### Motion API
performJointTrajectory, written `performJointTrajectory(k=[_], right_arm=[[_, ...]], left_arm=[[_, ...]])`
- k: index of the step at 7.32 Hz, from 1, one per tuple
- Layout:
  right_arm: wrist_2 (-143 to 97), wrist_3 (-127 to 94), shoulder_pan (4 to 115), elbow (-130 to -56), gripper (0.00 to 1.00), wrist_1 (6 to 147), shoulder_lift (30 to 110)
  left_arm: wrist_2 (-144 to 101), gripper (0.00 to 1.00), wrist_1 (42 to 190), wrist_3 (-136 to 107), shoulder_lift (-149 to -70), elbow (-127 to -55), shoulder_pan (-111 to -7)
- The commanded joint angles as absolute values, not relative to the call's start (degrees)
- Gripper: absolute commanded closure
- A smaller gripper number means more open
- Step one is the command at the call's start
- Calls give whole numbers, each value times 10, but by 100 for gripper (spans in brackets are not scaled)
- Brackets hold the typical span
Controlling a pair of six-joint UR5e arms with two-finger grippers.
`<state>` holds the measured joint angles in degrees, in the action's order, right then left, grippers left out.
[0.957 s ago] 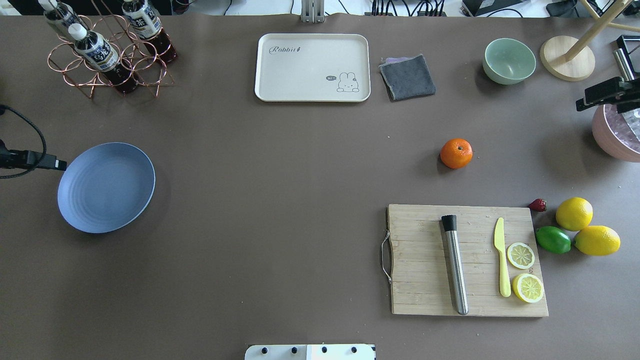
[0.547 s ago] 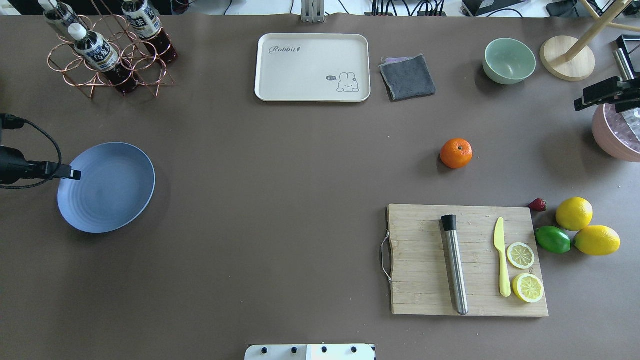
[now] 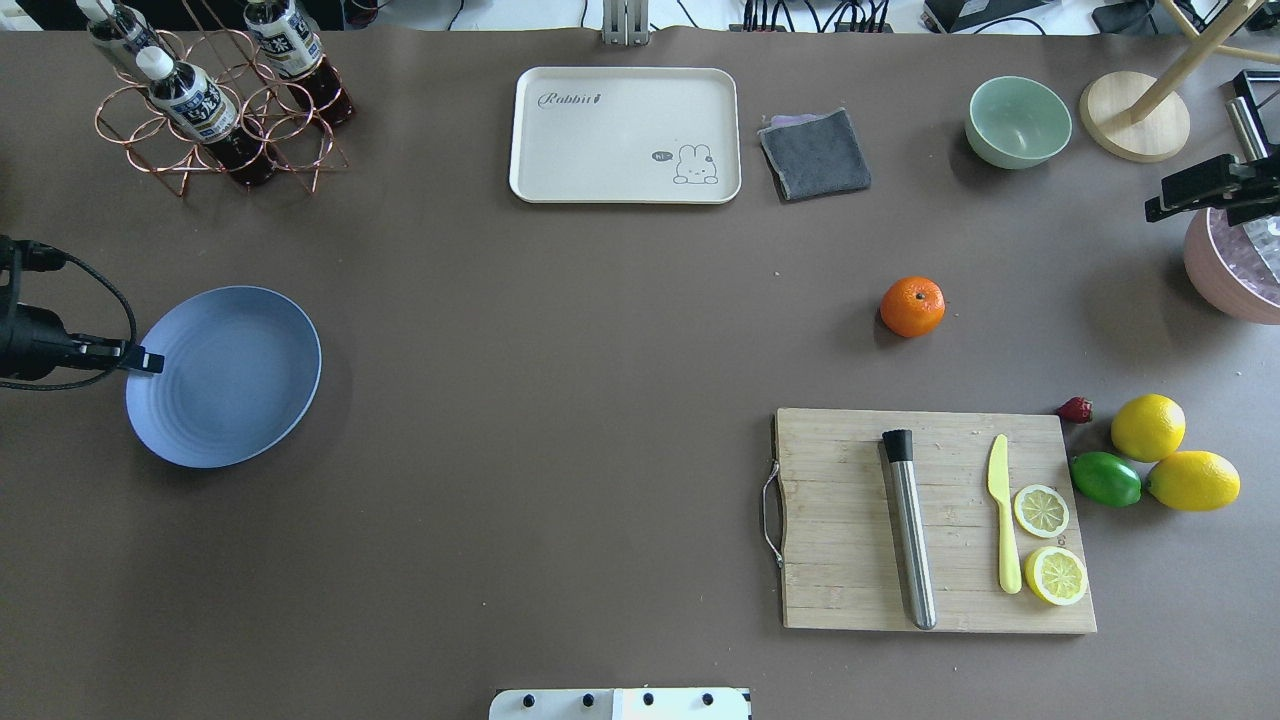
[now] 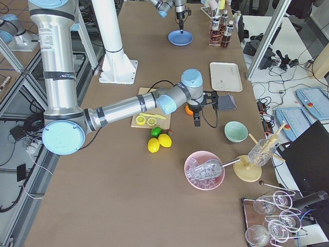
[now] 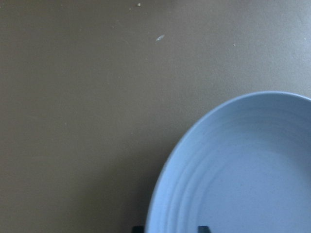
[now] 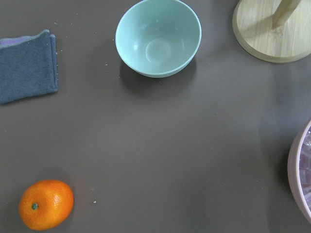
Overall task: Pick orange to plate
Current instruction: 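Reach the left gripper to the blue plate's rim and grip it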
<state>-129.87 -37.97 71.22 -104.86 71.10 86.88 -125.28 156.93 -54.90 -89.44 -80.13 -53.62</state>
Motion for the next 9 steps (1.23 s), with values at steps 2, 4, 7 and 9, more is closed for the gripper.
performJointTrajectory(k=[2,4,7,9], right_arm=[[-1299,-380,711,-1049,1,710,868],[-1299,-380,708,-1049,1,710,868],[-1298,-380,705,-1044,1,710,868],[-1298,-380,704,-1042,1,710,868]], left_arm=[[-1274,100,1569,-556,-897,-823,-547],[-1303,100,1559,-694,-959,-852,-558],[-1183,100,1444,-793,-1124,-853,-441],[-1118,100,1353,-793,-1191,-851,-377]])
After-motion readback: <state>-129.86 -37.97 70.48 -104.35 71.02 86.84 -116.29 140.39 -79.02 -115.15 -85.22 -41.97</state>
